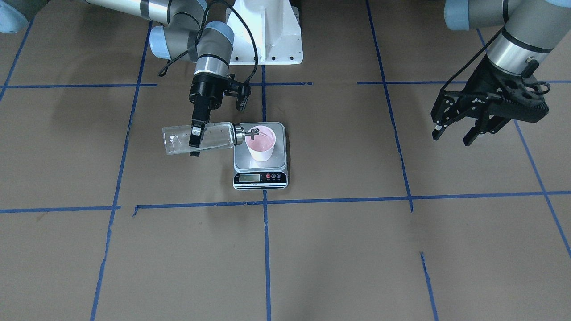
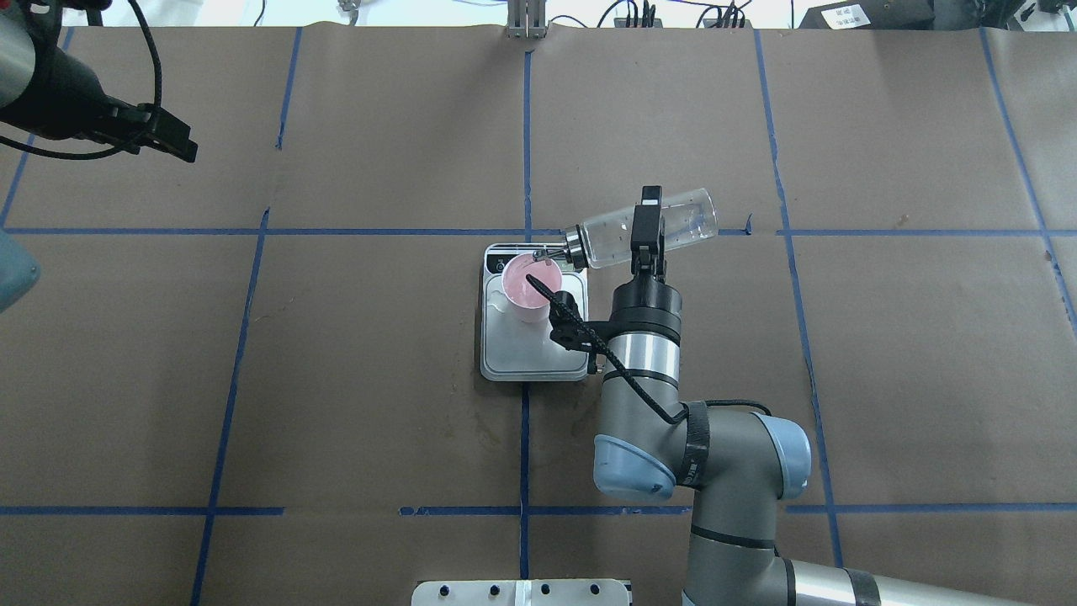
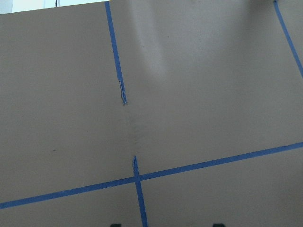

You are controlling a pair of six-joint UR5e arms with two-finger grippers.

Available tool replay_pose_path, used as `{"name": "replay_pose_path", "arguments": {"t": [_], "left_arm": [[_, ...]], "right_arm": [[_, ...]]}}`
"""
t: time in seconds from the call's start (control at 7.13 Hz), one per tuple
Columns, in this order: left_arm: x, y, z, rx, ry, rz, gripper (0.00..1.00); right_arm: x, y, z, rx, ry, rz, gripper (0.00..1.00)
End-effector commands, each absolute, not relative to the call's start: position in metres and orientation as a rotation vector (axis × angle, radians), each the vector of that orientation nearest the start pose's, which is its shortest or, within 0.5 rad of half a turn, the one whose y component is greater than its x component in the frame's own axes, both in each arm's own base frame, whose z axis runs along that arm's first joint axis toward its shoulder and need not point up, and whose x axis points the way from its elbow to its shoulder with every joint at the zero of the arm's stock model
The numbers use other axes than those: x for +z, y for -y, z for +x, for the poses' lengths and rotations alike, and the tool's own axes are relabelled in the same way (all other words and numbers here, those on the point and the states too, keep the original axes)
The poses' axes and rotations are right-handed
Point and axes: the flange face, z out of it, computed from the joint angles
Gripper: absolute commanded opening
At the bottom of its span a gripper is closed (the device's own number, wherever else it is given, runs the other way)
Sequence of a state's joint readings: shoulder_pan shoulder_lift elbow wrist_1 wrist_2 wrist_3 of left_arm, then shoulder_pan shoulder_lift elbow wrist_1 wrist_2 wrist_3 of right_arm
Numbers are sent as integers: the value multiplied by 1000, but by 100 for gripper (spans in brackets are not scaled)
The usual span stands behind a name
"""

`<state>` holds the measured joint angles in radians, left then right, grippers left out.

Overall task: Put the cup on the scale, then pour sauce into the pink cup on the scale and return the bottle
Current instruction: 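Tilt the bottle with the right gripper to pour into the pink cup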

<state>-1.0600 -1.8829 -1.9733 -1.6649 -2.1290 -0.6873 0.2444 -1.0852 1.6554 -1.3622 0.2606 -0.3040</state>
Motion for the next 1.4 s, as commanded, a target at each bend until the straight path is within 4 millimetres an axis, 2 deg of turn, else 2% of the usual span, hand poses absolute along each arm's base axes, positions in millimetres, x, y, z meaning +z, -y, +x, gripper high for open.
{"name": "replay_pose_path", "arguments": {"t": [0.0, 0.7, 0.98, 1.26], "left_arm": [[294, 524, 202, 62, -881, 353, 72], [293, 523, 202, 61, -883, 350, 72], [293, 523, 202, 61, -883, 350, 73], [292, 523, 202, 62, -884, 353, 73]], "right_arm": [[271, 373, -541, -902, -859, 1189, 0], [267, 372, -539, -970, -945, 1158, 0], [264, 371, -537, -960, -934, 1167, 0], [259, 364, -536, -874, -850, 1237, 0]]}}
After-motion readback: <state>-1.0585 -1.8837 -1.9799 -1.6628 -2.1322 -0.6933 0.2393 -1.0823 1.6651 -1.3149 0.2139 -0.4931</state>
